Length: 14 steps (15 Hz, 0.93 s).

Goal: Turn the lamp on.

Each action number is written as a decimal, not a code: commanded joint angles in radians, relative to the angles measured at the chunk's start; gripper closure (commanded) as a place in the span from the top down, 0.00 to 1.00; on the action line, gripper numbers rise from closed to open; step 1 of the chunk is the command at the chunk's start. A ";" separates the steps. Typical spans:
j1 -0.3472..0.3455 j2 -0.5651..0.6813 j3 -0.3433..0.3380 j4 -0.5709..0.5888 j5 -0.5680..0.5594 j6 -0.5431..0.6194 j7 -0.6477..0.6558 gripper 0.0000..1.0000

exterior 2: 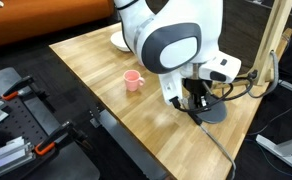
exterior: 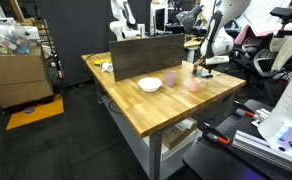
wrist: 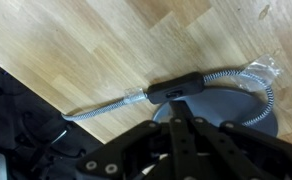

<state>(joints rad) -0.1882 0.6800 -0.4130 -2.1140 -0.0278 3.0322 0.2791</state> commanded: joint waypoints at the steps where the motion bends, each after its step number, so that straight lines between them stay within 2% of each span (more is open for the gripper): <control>1: 0.000 -0.039 0.006 -0.056 0.024 0.025 -0.054 0.00; 14: 0.028 -0.018 0.000 -0.045 0.021 0.022 -0.056 0.00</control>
<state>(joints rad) -0.1608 0.6610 -0.4081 -2.1542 -0.0278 3.0327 0.2611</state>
